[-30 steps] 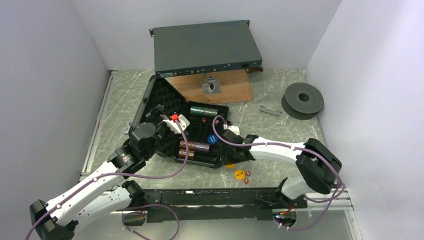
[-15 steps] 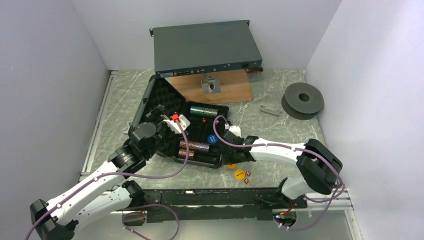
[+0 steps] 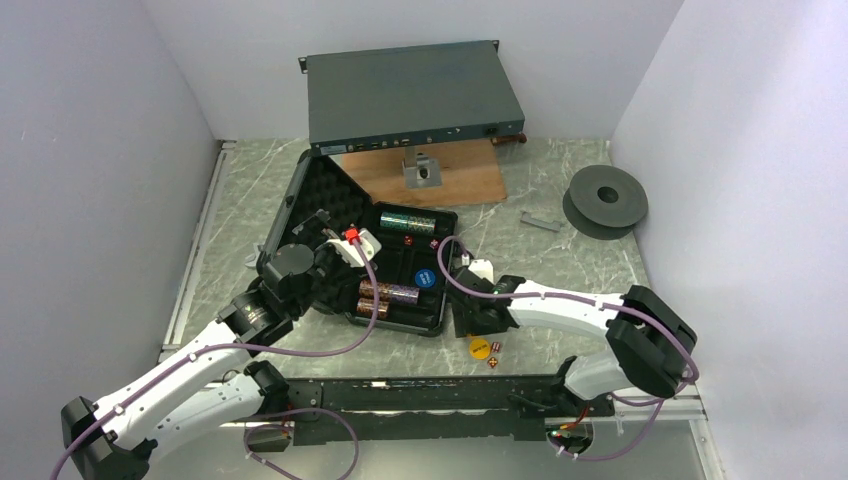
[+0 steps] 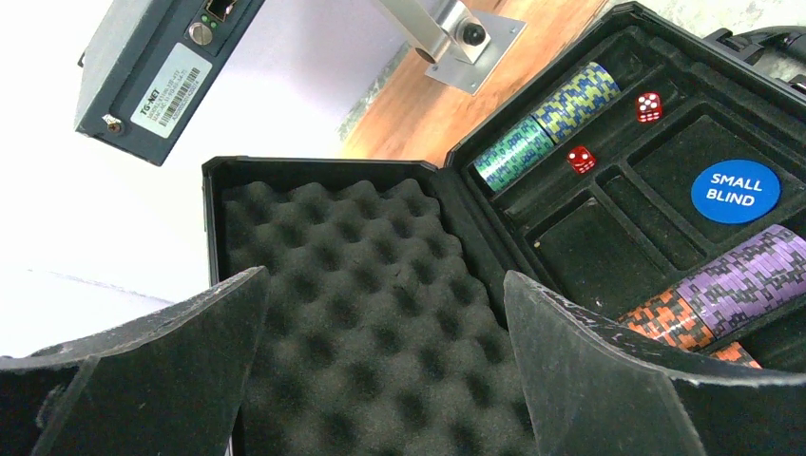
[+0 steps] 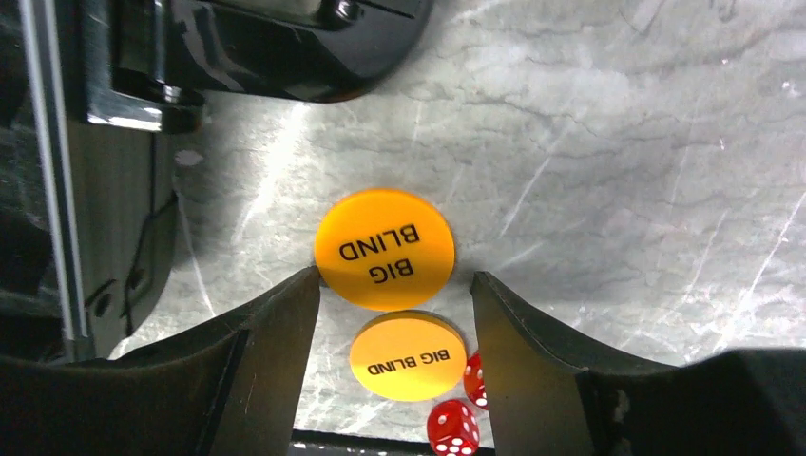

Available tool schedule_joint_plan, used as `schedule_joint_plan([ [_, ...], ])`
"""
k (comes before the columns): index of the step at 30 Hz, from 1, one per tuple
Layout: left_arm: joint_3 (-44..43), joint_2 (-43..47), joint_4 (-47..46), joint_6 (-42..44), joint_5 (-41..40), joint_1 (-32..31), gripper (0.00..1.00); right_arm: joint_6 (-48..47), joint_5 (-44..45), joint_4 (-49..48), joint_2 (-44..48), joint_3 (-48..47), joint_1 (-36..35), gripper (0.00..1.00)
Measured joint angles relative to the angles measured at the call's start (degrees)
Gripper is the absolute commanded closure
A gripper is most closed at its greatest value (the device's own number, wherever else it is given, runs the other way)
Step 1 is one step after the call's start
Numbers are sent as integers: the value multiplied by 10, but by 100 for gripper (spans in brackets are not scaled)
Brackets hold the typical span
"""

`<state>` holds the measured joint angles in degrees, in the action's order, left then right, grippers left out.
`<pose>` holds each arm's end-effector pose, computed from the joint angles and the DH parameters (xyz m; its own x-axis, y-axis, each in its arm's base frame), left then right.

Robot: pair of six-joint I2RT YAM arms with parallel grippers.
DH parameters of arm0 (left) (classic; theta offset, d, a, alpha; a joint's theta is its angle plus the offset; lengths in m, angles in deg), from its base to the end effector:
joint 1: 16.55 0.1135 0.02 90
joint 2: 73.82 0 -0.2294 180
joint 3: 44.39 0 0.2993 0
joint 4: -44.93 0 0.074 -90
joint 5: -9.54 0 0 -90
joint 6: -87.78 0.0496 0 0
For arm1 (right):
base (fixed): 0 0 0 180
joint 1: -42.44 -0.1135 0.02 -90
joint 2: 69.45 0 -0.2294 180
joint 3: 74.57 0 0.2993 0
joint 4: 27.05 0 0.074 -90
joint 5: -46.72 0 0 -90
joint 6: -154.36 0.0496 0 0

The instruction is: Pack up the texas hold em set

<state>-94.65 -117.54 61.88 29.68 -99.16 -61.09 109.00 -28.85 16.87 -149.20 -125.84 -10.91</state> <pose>0.2040 -0.1784 0.2843 0.1230 0.5812 -0.8044 0.4413 0.6940 0.5689 0.1766 0.2166 0.0802 -0.9192 -0.0955 -0.3820 -0.1211 0.9917 0.0434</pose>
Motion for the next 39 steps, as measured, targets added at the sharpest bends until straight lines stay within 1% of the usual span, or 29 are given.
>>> schedule_joint_plan([
  [7,0,0,0,0,0,0,0,2,0,16,1,0,0,37],
  [12,0,0,0,0,0,0,0,-1,0,26,-18,-17,0,36],
  [18,0,0,0,0,0,0,0,-11,-3,24,-52,-47,0,36],
  [27,0,5,0,0,5,0,0,-11,-11,18,-54,-48,0,37],
  [35,0,9,0,0,6,0,0,-14,-15,15,-59,-49,0,46],
  [39,0,9,0,0,6,0,0,-14,-14,15,-61,-50,-2,52],
])
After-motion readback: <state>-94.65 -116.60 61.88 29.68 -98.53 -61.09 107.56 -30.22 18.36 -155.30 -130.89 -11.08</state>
